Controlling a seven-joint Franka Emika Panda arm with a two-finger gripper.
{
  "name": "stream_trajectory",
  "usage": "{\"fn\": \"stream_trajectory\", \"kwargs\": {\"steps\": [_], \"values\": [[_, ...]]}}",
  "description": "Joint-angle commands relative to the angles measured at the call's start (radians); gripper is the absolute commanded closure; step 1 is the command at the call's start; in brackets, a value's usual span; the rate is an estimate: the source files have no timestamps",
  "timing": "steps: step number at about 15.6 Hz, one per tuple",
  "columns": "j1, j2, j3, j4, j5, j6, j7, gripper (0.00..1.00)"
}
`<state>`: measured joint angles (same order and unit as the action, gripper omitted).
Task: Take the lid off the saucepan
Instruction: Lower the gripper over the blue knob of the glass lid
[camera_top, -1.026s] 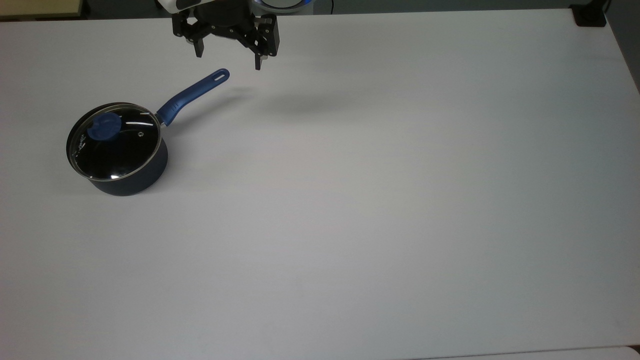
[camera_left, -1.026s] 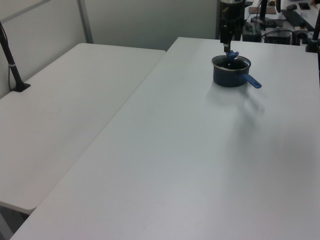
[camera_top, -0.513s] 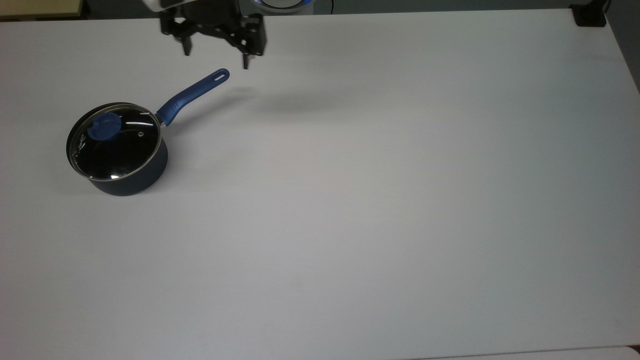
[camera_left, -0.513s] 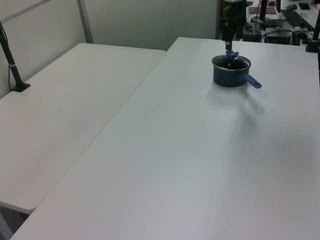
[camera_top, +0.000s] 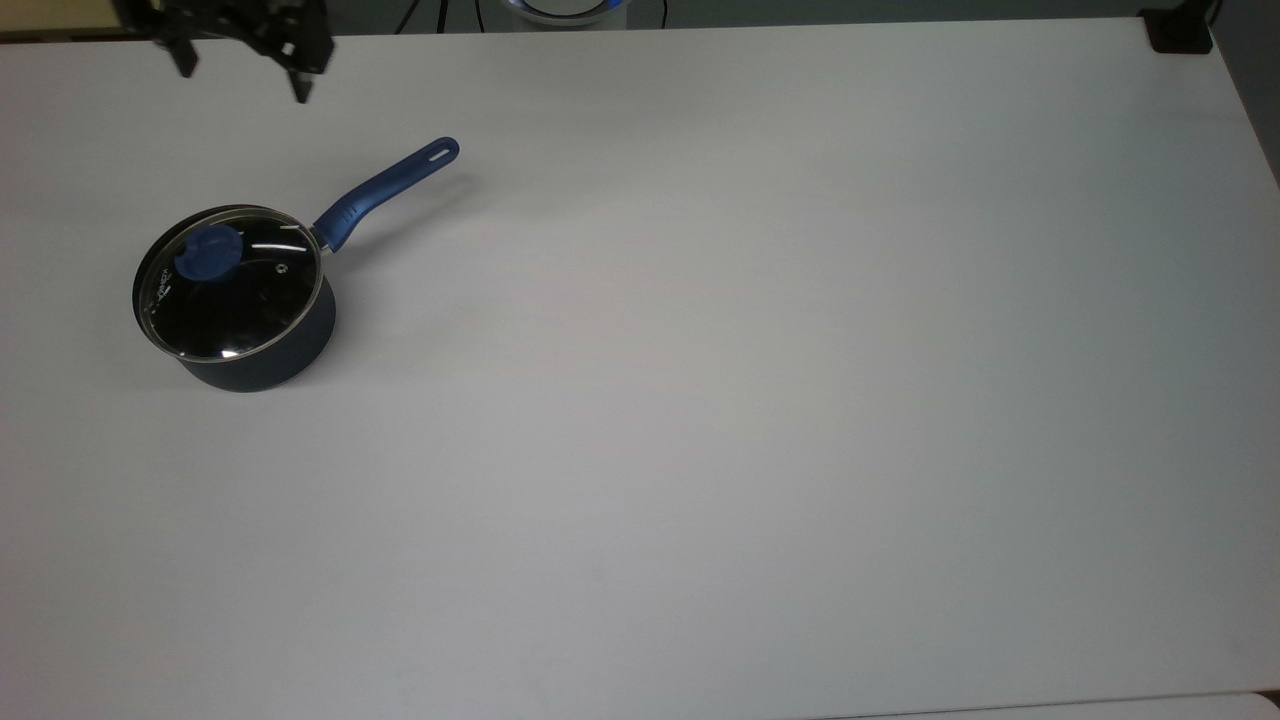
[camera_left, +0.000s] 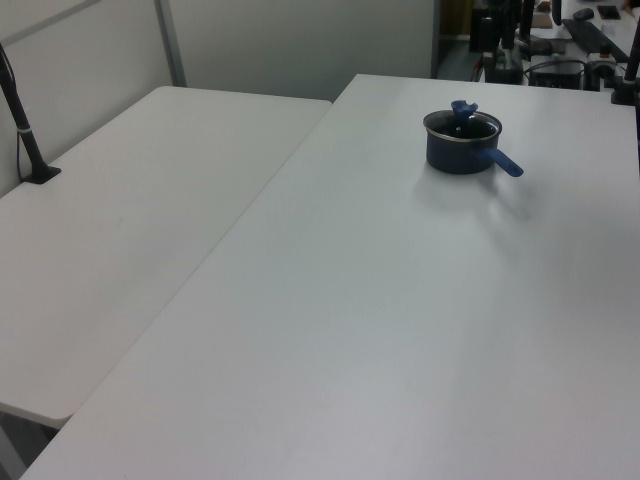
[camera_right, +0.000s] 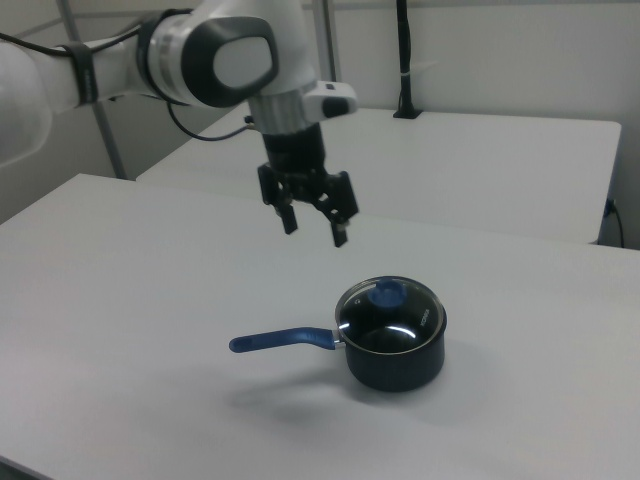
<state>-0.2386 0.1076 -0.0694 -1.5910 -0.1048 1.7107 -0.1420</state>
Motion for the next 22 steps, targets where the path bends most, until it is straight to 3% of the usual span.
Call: {"fn": "stream_trajectory", "kwargs": {"steps": [1,10,13,22], "values": [[-0.042,0.041,-0.001,-0.001,0.0,0.053,-0.096,0.0],[-0.102,0.222,0.0,0.045,0.046,0.234,-0.116,0.0],[-0.113,0.257,-0.001,0.045,0.12,0.297,-0.154,0.0],[-0.111,0.302,0.01,0.039,0.161,0.354,-0.154,0.0]]}}
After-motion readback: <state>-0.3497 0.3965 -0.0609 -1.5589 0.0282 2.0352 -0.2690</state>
